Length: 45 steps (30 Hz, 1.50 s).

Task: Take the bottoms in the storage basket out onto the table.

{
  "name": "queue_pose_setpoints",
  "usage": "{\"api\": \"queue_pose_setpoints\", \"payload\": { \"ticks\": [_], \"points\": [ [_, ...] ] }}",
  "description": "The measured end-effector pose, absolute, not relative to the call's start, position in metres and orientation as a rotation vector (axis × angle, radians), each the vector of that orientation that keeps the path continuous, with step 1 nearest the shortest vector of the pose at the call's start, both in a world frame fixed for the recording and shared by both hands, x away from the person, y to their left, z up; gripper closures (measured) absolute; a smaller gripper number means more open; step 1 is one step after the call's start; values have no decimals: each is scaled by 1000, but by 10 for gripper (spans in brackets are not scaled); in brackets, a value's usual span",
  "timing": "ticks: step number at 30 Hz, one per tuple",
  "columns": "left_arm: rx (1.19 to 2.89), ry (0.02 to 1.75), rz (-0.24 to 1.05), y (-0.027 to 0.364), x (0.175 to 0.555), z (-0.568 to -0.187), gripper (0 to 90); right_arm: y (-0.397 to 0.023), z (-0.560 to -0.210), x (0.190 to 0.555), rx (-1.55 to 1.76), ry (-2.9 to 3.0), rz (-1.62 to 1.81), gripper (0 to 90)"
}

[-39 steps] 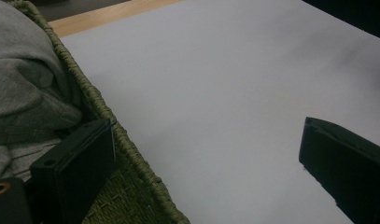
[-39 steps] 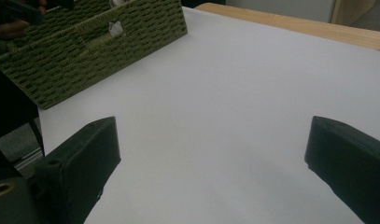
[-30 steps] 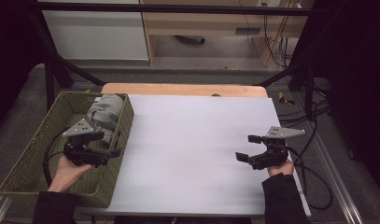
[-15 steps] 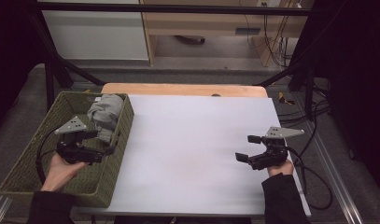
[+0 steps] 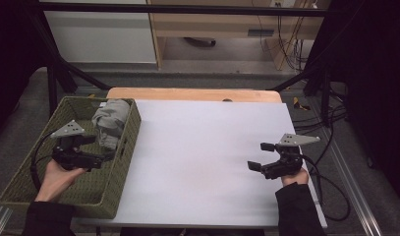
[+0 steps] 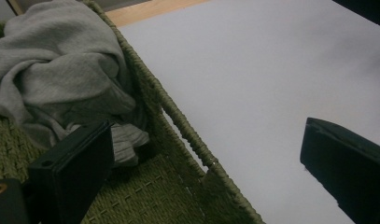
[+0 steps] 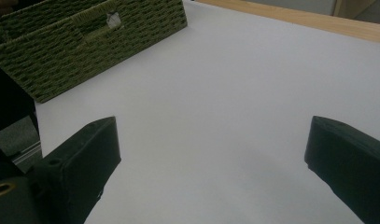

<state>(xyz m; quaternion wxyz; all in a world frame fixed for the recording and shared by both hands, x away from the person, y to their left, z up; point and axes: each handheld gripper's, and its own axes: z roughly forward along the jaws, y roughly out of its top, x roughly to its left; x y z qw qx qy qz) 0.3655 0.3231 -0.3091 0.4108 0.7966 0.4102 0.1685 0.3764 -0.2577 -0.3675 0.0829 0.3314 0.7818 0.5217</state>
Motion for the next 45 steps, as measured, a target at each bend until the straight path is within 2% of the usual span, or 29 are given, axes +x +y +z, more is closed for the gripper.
{"api": "queue_pose_setpoints", "payload": {
  "ticks": [20, 45],
  "points": [
    [1996, 1063, 457, 334, 364, -288, 26, -257, -368, 377, 990, 2337, 1554, 39],
    [2005, 1072, 487, 334, 381, -267, 17, -258, -368, 377, 987, 2332, 1558, 39]
  ]
}}
